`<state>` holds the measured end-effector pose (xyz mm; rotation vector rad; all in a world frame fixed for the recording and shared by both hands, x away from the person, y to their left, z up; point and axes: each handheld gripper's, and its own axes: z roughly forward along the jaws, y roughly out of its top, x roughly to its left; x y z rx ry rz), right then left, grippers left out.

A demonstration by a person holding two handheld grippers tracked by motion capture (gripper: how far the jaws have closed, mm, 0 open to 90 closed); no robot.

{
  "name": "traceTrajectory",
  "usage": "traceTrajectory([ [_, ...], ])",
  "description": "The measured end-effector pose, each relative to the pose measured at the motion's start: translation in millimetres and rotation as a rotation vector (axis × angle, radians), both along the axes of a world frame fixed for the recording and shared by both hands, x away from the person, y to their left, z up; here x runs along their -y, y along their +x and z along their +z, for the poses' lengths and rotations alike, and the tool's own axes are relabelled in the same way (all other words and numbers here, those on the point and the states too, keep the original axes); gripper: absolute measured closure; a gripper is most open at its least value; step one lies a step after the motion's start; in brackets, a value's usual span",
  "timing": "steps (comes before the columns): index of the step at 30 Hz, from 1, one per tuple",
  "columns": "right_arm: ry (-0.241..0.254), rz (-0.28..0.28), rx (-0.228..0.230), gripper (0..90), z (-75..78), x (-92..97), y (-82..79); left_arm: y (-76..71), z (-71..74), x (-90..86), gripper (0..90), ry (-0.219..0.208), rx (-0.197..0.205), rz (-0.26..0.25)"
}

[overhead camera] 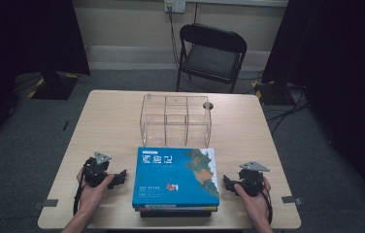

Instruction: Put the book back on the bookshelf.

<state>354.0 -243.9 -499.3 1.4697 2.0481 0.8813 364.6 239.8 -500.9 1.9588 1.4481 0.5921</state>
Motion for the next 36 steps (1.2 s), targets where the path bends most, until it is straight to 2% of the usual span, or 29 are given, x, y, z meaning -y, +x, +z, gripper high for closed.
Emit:
traceTrajectory([
  [1, 0.004, -0.005, 0.000, 13.5, 0.3, 0.4, 0.1, -0.2, 0.9, -0.2, 3.8, 0.001, 0.002, -0.005],
  [4, 0.022, -0.006, -0.011, 16.4, 2.3, 3.5, 0.7, -0.3, 3.4, 0.6, 15.9, 0.000, 0.007, -0.003],
  [7, 0.079, 0.006, -0.015, 24.4, 6.6, 8.1, 0.8, -1.2, 5.6, 0.9, 17.3, -0.027, -0.005, -0.028],
  [8, 0.084, 0.006, -0.007, 25.2, 8.1, 8.5, 0.3, -2.4, 7.0, 1.4, 19.9, -0.029, -0.002, -0.034],
  [10, 0.106, 0.032, 0.002, 30.5, 12.0, 8.3, -2.1, -5.2, 11.7, 0.9, 21.1, -0.062, -0.011, -0.052],
  [11, 0.113, 0.039, 0.012, 31.0, 14.1, 7.5, -3.8, -7.8, 15.3, 0.1, 21.3, -0.089, -0.001, -0.059],
  [13, 0.132, 0.065, 0.022, 35.0, 20.2, 5.2, -6.6, -14.7, 23.8, -0.2, 25.3, -0.098, 0.027, -0.084],
  [14, 0.144, 0.081, 0.036, 36.7, 24.3, 3.7, -8.1, -14.7, 23.8, -0.2, 28.4, -0.098, 0.027, -0.084],
  [15, 0.144, 0.103, 0.054, 39.6, 30.4, 1.4, -9.6, -20.6, 32.0, 0.1, 29.3, -0.095, 0.028, -0.110],
  [17, 0.153, 0.134, 0.079, 43.5, 40.0, -2.5, -10.8, -25.9, 39.1, -0.1, 31.3, -0.128, 0.013, -0.126],
  [18, 0.154, 0.140, 0.090, 45.7, 43.7, -4.1, -11.3, -28.5, 41.9, 0.3, 35.5, -0.153, 0.012, -0.136],
  [21, 0.163, 0.169, 0.115, 48.6, 52.8, -8.2, -11.5, -32.3, 46.9, 2.3, 39.1, -0.179, 0.028, -0.157],
  [22, 0.171, 0.196, 0.136, 52.5, 61.3, -11.6, -10.1, -34.9, 51.2, 5.9, 39.4, -0.200, 0.036, -0.177],
  [24, 0.170, 0.205, 0.156, 53.8, 68.1, -13.7, -7.3, -36.7, 56.4, 9.2, 41.9, -0.226, 0.048, -0.203],
  [27, 0.198, 0.228, 0.184, 55.2, 82.1, -17.7, 0.4, -39.0, 65.1, 14.9, 45.4, -0.242, 0.076, -0.214],
  [28, 0.198, 0.228, 0.184, 55.2, 82.1, -17.7, 0.4, -39.0, 65.1, 14.9, 46.3, -0.242, 0.076, -0.214],
  [29, 0.206, 0.238, 0.221, 56.9, 94.3, -21.2, 5.8, -38.5, 72.4, 15.9, 47.4, -0.272, 0.083, -0.219],
  [30, 0.218, 0.246, 0.226, 57.1, 97.9, -22.5, 7.9, -37.9, 76.4, 15.3, 49.5, -0.287, 0.089, -0.221],
  [31, 0.228, 0.254, 0.229, 57.6, 102.0, -24.7, 10.3, -37.8, 80.3, 15.1, 50.5, -0.290, 0.101, -0.217],
  [33, 0.231, 0.287, 0.229, 58.4, 107.0, -30.8, 15.2, -36.8, 85.8, 16.5, 52.7, -0.283, 0.107, -0.244],
  [35, 0.235, 0.311, 0.224, 58.5, 107.5, -37.8, 19.6, -36.2, 87.6, 19.0, 53.8, -0.316, 0.110, -0.261],
  [36, 0.233, 0.322, 0.213, 58.4, 105.7, -40.9, 22.4, -36.3, 88.5, 20.4, 54.1, -0.319, 0.109, -0.268],
])
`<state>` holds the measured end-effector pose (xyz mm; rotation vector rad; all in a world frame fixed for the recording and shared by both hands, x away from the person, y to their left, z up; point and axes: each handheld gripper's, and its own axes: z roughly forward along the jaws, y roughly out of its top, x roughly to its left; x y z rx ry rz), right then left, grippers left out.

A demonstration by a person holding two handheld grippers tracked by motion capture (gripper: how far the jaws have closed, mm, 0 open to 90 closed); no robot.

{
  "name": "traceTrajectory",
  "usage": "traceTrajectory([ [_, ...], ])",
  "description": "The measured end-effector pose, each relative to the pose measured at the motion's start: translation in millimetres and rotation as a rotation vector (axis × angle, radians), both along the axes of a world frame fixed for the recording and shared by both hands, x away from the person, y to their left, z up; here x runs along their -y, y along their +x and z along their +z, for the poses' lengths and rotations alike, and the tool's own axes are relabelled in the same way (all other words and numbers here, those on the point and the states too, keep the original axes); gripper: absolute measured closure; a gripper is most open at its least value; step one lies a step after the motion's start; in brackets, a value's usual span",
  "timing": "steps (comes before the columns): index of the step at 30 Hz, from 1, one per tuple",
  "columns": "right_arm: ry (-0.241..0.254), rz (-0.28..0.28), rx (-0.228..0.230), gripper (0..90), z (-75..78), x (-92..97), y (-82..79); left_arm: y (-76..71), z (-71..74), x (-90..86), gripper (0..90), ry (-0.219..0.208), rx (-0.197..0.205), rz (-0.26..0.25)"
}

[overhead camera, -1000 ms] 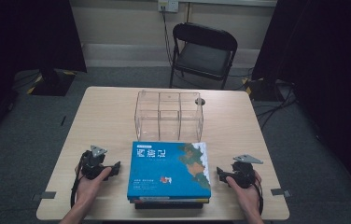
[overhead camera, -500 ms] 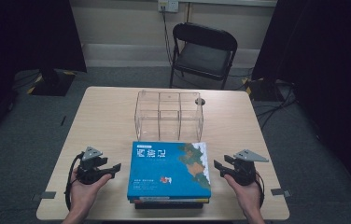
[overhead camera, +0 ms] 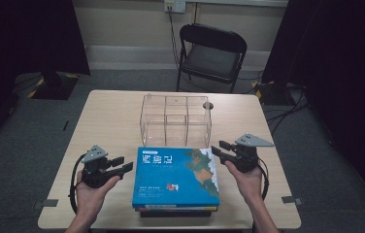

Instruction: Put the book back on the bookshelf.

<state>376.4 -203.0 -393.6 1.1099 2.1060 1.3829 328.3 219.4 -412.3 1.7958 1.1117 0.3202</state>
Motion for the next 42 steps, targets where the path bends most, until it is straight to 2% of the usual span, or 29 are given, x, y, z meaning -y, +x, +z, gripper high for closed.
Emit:
traceTrajectory([
  [1, -0.007, 0.005, -0.011, 58.2, -3.0, -3.3, 2.7, 0.0, 1.0, 2.4, 54.0, 0.002, 0.000, -0.010],
  [3, -0.023, 0.023, -0.045, 57.0, -10.9, -9.6, 9.7, 0.1, 2.0, 5.0, 53.6, -0.024, 0.000, -0.038],
  [5, -0.038, 0.031, -0.058, 56.0, -14.8, -13.9, 13.1, 1.8, 0.5, 8.3, 52.6, -0.031, -0.014, -0.050],
  [7, -0.047, 0.038, -0.063, 53.2, -18.0, -17.9, 16.5, 4.5, -4.0, 12.8, 49.7, -0.009, -0.027, -0.031],
  [8, -0.059, 0.041, -0.069, 52.2, -20.0, -19.5, 18.2, 5.5, -7.3, 15.2, 45.1, -0.005, -0.028, -0.012],
  [9, -0.045, 0.047, -0.073, 51.8, -21.9, -19.8, 19.7, 7.0, -10.4, 16.0, 41.4, -0.024, -0.036, -0.016],
  [10, -0.028, 0.048, -0.080, 51.1, -23.0, -19.5, 20.4, 7.0, -10.4, 16.0, 41.6, -0.024, -0.036, -0.016],
  [11, -0.022, 0.051, -0.080, 51.3, -24.5, -19.1, 21.1, 9.2, -12.8, 17.5, 43.0, -0.058, -0.053, -0.033],
  [14, 0.004, 0.064, -0.082, 51.6, -27.8, -17.6, 21.7, 10.2, -10.9, 21.4, 54.6, -0.039, -0.030, -0.076],
  [17, 0.032, 0.082, -0.094, 52.1, -30.6, -16.2, 21.0, 11.0, -11.0, 24.9, 56.1, -0.039, -0.025, -0.067],
  [18, 0.025, 0.081, -0.075, 52.1, -31.5, -17.0, 18.9, 11.1, -11.6, 25.3, 56.1, -0.043, -0.024, -0.063],
  [25, -0.005, 0.082, -0.074, 52.6, -29.7, -17.1, 16.7, 14.5, -10.7, 28.1, 56.3, -0.019, -0.016, -0.068],
  [28, -0.010, 0.076, -0.067, 52.9, -29.7, -14.1, 11.7, 22.9, -11.0, 31.2, 56.8, -0.020, -0.016, -0.076],
  [32, 0.000, 0.066, -0.063, 52.9, -30.9, -8.6, 3.2, 31.9, -10.8, 34.7, 57.4, -0.022, -0.017, -0.089],
  [36, -0.010, 0.061, -0.054, 53.0, -30.6, -5.1, -5.2, 38.3, -8.9, 39.6, 57.6, -0.004, -0.018, -0.095],
  [39, -0.001, 0.056, -0.053, 53.0, -31.4, -3.0, -9.0, 42.0, -7.7, 42.9, 57.6, 0.009, -0.021, -0.093],
  [42, 0.011, 0.052, -0.058, 53.0, -32.2, 1.7, -17.0, 47.2, -7.9, 45.5, 57.6, -0.003, -0.028, -0.095],
])
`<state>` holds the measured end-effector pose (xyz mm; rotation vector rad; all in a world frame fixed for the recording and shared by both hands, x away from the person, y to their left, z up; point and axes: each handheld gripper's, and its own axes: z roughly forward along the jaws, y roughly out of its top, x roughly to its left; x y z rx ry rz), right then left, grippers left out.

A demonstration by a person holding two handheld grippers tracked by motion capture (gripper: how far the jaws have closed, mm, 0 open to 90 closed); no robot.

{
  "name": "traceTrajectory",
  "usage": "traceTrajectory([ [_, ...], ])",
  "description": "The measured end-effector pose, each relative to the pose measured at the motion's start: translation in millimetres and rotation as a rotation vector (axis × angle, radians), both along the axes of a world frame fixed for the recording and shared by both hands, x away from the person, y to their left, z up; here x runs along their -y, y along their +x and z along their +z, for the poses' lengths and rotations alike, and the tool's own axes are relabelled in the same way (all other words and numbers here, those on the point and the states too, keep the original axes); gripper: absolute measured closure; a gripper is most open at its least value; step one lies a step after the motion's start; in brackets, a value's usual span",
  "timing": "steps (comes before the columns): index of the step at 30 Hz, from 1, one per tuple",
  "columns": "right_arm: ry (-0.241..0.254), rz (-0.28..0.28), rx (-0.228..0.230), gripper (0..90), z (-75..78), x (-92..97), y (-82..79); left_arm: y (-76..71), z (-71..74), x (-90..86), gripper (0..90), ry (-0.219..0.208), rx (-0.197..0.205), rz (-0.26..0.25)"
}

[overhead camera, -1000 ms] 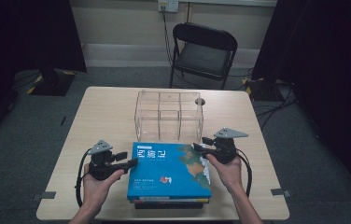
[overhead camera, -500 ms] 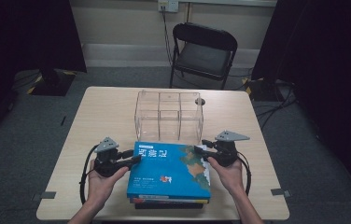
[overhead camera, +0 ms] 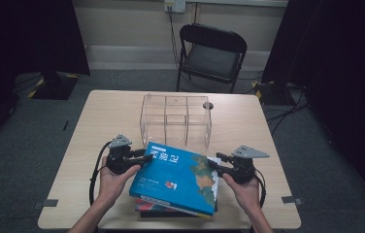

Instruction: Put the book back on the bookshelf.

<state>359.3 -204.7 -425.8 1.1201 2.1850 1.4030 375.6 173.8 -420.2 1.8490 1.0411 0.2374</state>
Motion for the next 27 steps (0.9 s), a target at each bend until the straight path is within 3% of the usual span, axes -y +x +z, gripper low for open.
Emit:
traceTrajectory([
  [5, -0.025, 0.004, 0.008, 52.8, 2.5, -0.9, -1.5, -4.8, 0.7, -1.1, 57.3, 0.012, 0.013, -0.012],
  [7, -0.034, 0.020, 0.010, 52.6, 3.5, -0.7, 0.2, -13.6, 1.9, -3.2, 56.4, 0.028, 0.014, -0.035],
  [9, -0.028, 0.037, 0.000, 50.9, 4.0, -0.6, 4.7, -22.2, -0.4, -8.4, 54.8, 0.005, 0.007, -0.045],
  [10, -0.025, 0.041, -0.001, 49.2, 3.8, -1.9, 6.1, -29.7, -3.0, -13.7, 54.2, -0.027, -0.004, -0.058],
  [15, -0.017, 0.055, -0.001, 45.5, 2.8, -12.5, 12.2, -53.5, -5.2, -25.4, 52.6, -0.054, -0.019, -0.094],
  [20, 0.002, 0.072, -0.015, 46.9, 1.2, -14.1, 17.7, -74.5, -4.1, -32.5, 49.0, -0.044, -0.022, -0.112],
  [24, -0.017, 0.069, -0.017, 47.2, 3.0, -16.0, 17.8, -88.2, -3.5, -35.5, 47.6, -0.046, -0.014, -0.132],
  [27, -0.018, 0.066, -0.017, 47.3, 2.9, -16.2, 17.6, -93.4, -4.3, -35.6, 47.1, 0.003, -0.018, -0.143],
])
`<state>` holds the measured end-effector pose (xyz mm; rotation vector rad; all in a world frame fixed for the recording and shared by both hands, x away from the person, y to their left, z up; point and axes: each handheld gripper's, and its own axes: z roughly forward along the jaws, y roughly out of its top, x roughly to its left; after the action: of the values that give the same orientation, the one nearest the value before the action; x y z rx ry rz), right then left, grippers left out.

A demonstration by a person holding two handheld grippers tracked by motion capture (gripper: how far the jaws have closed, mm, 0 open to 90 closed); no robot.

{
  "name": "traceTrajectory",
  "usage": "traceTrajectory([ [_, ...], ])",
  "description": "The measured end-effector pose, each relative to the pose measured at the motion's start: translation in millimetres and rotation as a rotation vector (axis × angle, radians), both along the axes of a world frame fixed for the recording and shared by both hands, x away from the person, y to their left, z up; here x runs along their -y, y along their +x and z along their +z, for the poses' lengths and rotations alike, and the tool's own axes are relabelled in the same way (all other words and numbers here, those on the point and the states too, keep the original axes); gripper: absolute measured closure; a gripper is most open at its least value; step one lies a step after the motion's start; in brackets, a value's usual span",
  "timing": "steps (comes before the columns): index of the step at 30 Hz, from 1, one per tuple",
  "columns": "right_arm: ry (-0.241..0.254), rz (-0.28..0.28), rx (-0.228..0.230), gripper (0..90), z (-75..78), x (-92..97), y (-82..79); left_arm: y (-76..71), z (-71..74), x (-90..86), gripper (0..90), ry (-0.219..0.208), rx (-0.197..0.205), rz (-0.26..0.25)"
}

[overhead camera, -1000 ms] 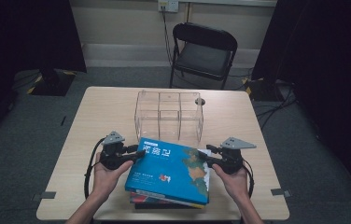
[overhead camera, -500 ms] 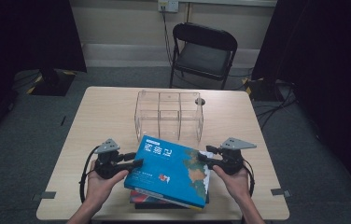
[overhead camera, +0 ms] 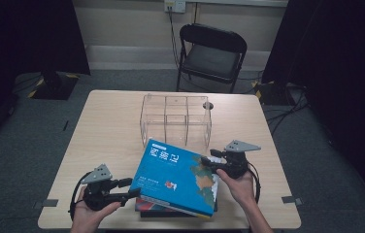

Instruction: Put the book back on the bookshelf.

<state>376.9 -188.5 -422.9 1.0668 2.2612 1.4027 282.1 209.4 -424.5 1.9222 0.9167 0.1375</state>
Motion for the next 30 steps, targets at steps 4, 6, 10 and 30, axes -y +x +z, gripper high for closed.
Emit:
traceTrajectory([
  [4, -0.003, 0.003, 0.002, 47.8, 0.0, -0.2, 0.1, 1.7, -4.9, -2.3, 47.0, -0.021, -0.011, -0.027],
  [6, 0.004, 0.005, -0.008, 48.4, 0.0, 0.3, 0.8, 4.3, -3.7, -2.5, 47.0, -0.023, 0.004, -0.035],
  [10, -0.005, 0.005, -0.006, 49.7, 0.7, 0.2, -1.2, 4.5, -1.6, -1.0, 47.5, -0.006, 0.009, -0.027],
  [30, 0.028, 0.007, -0.014, 50.1, -2.3, 19.3, -50.1, 42.7, -3.6, 3.7, 55.3, 0.022, 0.098, 0.094],
])
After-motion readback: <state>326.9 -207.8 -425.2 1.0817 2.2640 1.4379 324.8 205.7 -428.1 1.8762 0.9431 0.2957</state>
